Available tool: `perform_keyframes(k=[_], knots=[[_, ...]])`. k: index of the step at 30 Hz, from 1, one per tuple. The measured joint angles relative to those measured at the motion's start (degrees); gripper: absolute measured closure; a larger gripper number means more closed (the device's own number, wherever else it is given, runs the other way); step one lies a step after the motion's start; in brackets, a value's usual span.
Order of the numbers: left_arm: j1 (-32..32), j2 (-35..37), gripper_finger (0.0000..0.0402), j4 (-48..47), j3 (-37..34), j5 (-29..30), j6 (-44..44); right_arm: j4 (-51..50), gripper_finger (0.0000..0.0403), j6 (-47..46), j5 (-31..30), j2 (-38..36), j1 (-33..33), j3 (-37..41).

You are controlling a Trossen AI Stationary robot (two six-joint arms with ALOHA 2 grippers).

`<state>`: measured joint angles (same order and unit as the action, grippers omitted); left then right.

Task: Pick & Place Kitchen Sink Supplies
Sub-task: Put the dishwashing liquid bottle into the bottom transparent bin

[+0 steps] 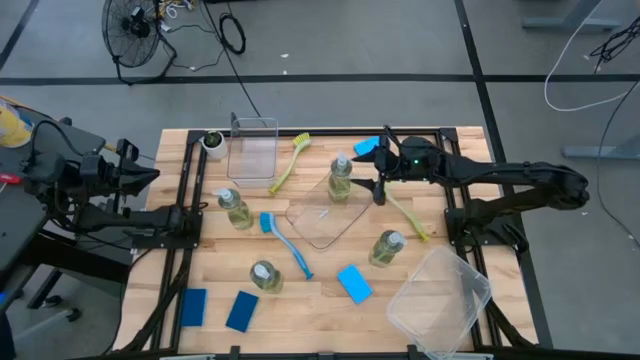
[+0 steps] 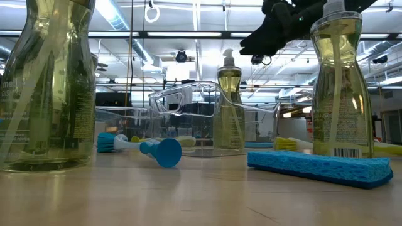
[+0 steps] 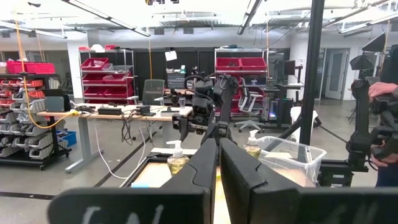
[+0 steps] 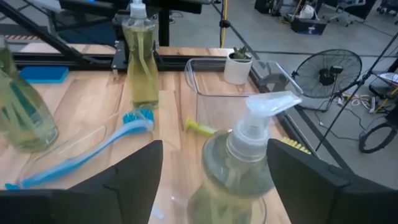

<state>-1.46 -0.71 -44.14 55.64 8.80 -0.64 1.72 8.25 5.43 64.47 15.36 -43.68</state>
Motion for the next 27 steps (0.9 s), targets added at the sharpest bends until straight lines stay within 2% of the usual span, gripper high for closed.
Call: perform_keyframes(k=[6,21,27], knots=[[0.0,0.0,0.0376,0.0,0.0,0.0,0.0,-5.5,0.0117,2.9,1.0,-5.6,-1.5,0.0],[0.0,0.0,0.0376,0.0,0.0,0.0,0.0,-22.6,0.0117,6.0,17.5,-17.6,-6.1,0.0],[0.0,0.0,0.0376,0.0,0.0,0.0,0.0,-25.8,0.0117,8.3,20.0,-20.8,-7.1,0.0]])
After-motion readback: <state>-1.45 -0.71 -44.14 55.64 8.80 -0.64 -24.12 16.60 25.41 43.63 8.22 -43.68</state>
